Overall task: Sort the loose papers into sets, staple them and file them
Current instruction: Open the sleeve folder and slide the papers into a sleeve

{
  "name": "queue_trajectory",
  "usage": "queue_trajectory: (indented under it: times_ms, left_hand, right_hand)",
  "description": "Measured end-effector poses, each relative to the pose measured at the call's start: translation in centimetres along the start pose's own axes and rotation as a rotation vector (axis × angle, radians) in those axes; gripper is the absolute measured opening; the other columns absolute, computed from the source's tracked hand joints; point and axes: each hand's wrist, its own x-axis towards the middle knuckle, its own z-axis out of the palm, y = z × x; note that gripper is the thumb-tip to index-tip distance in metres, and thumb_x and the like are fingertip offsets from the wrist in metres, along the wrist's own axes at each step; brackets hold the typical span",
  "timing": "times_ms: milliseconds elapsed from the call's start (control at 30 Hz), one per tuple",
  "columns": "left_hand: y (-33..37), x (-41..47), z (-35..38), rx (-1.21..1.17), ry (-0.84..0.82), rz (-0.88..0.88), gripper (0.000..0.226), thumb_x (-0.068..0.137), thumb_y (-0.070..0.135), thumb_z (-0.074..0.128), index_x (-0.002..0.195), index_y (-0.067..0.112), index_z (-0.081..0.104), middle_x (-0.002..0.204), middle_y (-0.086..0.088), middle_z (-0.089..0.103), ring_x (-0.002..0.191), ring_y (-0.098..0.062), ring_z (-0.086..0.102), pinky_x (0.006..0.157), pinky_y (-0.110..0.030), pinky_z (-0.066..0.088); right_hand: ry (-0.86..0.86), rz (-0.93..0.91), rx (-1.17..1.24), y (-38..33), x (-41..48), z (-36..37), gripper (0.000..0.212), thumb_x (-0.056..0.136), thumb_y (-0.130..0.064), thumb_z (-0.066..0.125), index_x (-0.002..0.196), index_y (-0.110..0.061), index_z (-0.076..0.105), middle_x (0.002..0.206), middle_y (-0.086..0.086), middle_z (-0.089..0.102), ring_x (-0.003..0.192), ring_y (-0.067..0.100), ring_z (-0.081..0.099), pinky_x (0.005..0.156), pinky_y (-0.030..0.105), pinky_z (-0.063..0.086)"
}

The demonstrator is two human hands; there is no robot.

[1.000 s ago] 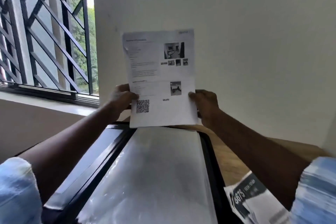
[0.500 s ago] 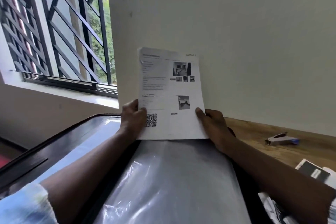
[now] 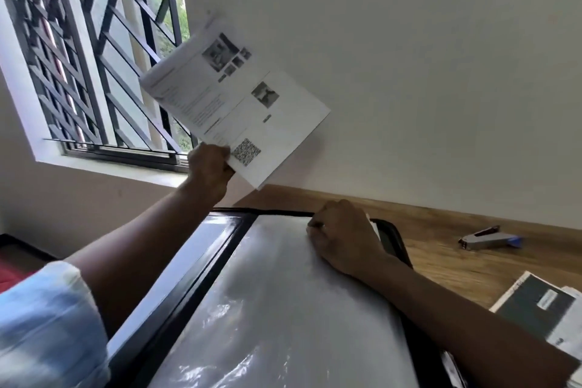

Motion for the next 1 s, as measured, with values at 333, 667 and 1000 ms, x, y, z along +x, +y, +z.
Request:
queue_trajectory:
  times_ms: [333,667,1000]
  left_hand:
    - [-7.3,-1.2,2.0,0.146,0.001,-0.010,0.025,0.093,-0.008,0.052,0.102,0.013,0.063,0.080,-0.005,0.067,0.060,-0.017,0.063,0.043,-0.019,0.046]
    - [-7.9,-1.2,2.4,0.010,-0.177,-0.146,0.018,0.103,-0.011,0.045,0.107,0.006,0.051,0.086,-0.010,0.061,0.060,-0.017,0.053,0.053,-0.030,0.060]
    - [-8.0,-1.5,1.7,0.129,-0.361,-0.257,0.045,0.092,-0.020,0.038,0.132,-0.011,0.055,0.133,-0.033,0.062,0.100,-0.039,0.053,0.088,-0.048,0.061]
  right_hand:
    - [0.190,-0.126,-0.138,-1.3,-0.3,-0.4,0.026,0.089,-0.041,0.049,0.112,-0.034,0.060,0.108,-0.012,0.066,0.102,0.020,0.063,0.088,0.043,0.041]
    - [0.368,0.106,-0.107,-1.2,-1.0,-0.3,0.008,0.086,-0.028,0.053,0.079,-0.028,0.050,0.071,-0.005,0.055,0.069,0.025,0.055,0.087,0.044,0.032]
    - [0.279,0.221,-0.103,-0.8,-0.7,-0.6,0.014,0.094,-0.038,0.042,0.094,-0.032,0.055,0.076,-0.010,0.064,0.075,0.014,0.065,0.107,0.048,0.024]
